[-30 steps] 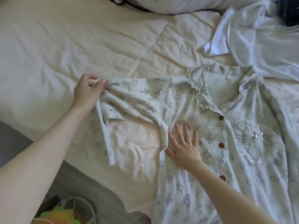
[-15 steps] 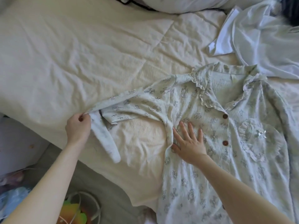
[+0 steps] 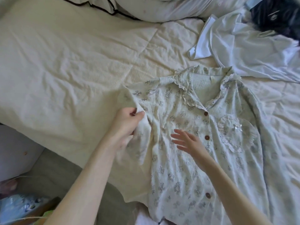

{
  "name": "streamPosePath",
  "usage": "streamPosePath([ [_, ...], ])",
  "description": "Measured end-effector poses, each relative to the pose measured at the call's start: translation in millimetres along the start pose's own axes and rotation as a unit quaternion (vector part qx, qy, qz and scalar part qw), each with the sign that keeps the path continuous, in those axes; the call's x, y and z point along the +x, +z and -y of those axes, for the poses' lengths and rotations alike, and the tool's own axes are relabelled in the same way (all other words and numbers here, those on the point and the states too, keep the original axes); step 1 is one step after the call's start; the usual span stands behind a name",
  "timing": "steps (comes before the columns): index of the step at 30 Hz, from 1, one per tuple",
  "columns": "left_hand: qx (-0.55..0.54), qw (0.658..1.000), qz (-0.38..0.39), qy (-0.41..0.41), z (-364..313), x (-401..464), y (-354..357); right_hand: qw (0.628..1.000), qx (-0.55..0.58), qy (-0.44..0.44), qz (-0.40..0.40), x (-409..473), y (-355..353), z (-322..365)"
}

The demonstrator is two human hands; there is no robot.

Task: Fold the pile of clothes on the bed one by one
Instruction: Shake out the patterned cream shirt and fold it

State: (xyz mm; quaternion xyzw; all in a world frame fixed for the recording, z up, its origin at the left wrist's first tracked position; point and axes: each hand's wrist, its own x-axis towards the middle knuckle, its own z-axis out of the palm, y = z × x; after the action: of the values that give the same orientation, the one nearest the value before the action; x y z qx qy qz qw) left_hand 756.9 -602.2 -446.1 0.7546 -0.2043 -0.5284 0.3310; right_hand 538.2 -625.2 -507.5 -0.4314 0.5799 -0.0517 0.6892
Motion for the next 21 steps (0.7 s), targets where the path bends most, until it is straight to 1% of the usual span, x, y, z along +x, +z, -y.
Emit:
streamPosePath([
  [1, 0.003, 0.999, 0.035, 0.027, -6.3, -3.6, 25.1, 0.996, 0.086, 0.007, -0.014, -12.0, -11.5, -3.2],
  [2, 0.009, 0.995, 0.086, 0.053, -12.8, -9.3, 53.2, 0.987, 0.159, 0.006, -0.036, -22.4, -25.3, -9.1],
  [4, 0.061, 0.97, 0.222, 0.08, -22.3, -24.7, 110.2, 0.958, 0.272, 0.008, -0.094, -38.1, -53.6, -24.2],
  [5, 0.102, 0.95, 0.282, 0.088, -21.6, -31.6, 137.8, 0.949, 0.294, 0.009, -0.118, -43.7, -66.2, -32.7],
  [6, 0.147, 0.933, 0.315, 0.096, -18.2, -36.7, 161.8, 0.947, 0.291, 0.009, -0.133, -48.1, -77.6, -41.7],
  [7, 0.19, 0.922, 0.321, 0.106, -12.2, -39.8, 179.9, 0.953, 0.268, 0.014, -0.142, -50.8, -86.7, -50.0],
  [8, 0.231, 0.916, 0.307, 0.117, -3.8, -41.7, 191.3, 0.961, 0.228, 0.023, -0.152, -51.9, -94.0, -57.8],
  [9, 0.263, 0.914, 0.283, 0.121, 6.2, -41.7, 195.6, 0.968, 0.182, 0.031, -0.168, -51.0, -98.9, -64.3],
  [11, 0.298, 0.919, 0.237, 0.102, 31.2, -38.2, 191.3, 0.976, 0.063, 0.026, -0.208, -43.3, -102.3, -72.7],
  [13, 0.317, 0.923, 0.207, 0.068, 59.7, -34.9, 184.0, 0.97, -0.074, -0.013, -0.23, -28.9, -99.6, -76.7],
  [14, 0.324, 0.923, 0.201, 0.052, 71.7, -35.2, 182.8, 0.964, -0.127, -0.018, -0.234, -22.1, -96.3, -76.7],
  [15, 0.327, 0.923, 0.2, 0.04, 81.6, -36.5, 184.7, 0.96, -0.146, -0.011, -0.239, -14.5, -93.5, -76.4],
  [16, 0.326, 0.923, 0.203, 0.035, 88.2, -38.1, 189.1, 0.961, -0.132, 0.013, -0.242, -6.3, -93.9, -76.2],
  [17, 0.327, 0.921, 0.207, 0.038, 91.9, -40.4, 195.9, 0.965, -0.08, 0.053, -0.246, -0.3, -97.3, -75.0],
  [19, 0.328, 0.921, 0.2, 0.069, 94.8, -44.7, 212.4, 0.965, 0.09, 0.122, -0.217, 4.0, -111.7, -69.2],
  [21, 0.316, 0.929, 0.16, 0.107, 93.0, -50.1, 227.7, 0.946, 0.249, 0.144, -0.151, -0.1, -133.7, -64.0],
])
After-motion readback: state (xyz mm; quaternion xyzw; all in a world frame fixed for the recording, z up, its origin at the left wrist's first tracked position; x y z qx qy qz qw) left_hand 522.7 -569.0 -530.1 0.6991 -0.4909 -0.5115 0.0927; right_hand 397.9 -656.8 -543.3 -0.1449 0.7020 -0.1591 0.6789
